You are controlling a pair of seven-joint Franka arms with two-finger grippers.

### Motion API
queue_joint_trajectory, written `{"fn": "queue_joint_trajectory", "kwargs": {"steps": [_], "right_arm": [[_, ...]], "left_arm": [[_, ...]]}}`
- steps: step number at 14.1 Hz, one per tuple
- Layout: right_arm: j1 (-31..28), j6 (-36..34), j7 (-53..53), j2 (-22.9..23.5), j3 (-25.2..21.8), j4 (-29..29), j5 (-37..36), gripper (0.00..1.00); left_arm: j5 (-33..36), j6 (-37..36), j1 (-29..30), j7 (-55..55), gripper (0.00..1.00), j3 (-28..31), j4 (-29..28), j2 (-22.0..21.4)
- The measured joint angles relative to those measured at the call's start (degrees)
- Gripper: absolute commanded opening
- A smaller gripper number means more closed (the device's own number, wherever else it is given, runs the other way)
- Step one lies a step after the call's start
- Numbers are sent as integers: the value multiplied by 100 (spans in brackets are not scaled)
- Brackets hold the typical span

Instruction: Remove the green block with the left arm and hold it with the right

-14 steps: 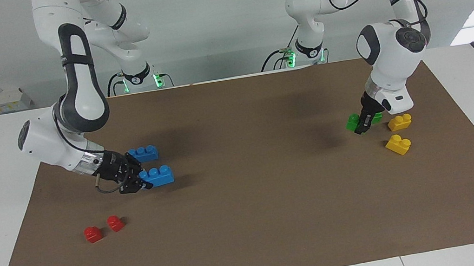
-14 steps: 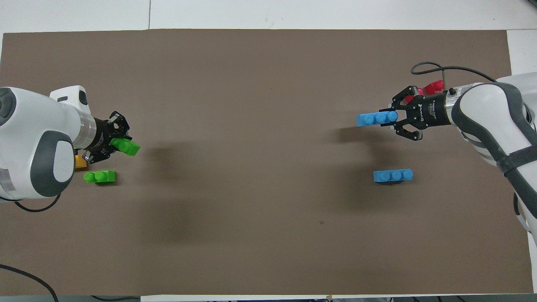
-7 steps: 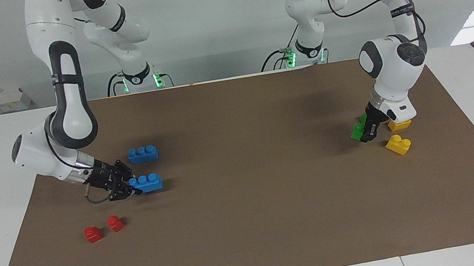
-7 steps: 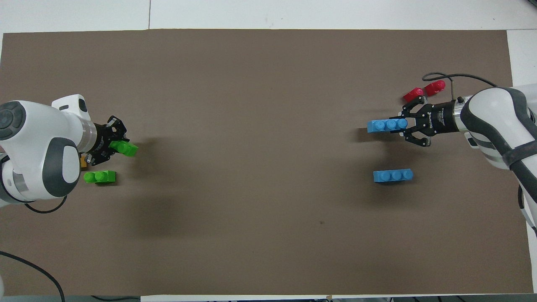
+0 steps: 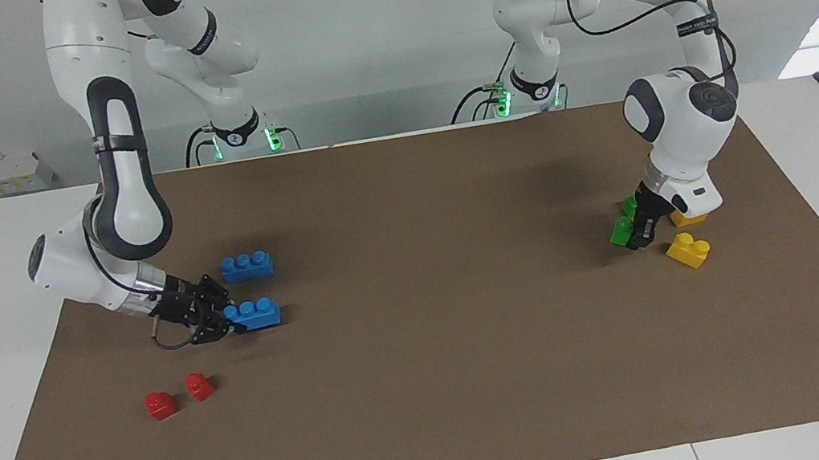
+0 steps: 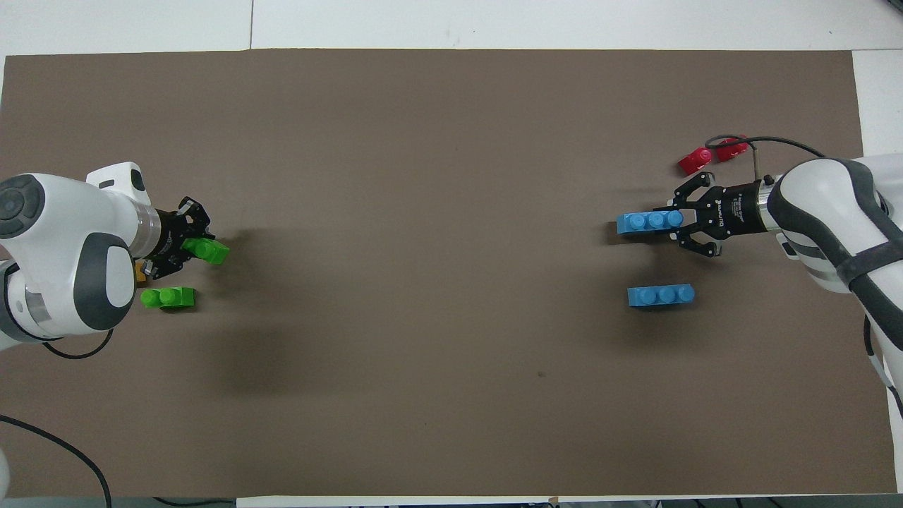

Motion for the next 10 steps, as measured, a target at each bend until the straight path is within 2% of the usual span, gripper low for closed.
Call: {"fn": "queue_joint_trajectory", "kwargs": {"steps": [5,7,8,9,10], "right_arm": [[3,111,-71,-15,7,-119,0,0],[4,153,-130,-26,8,-123,0,63],[5,172,-180,-29,8,-124,0,80],[7,179,-194,-33,9,-123,0,88],[8,180,-196,-39,11,-121,0,92]], "left_arm": [[0,176,0,16,0,-21,-6,140],[0,224,-1,20,0,-31,-6,185],[0,238,-1,30,4,-34,-6,202],[0,247,-2,69,16,-36,-6,214],[0,252,-2,127,37,-39,-6,214]]}}
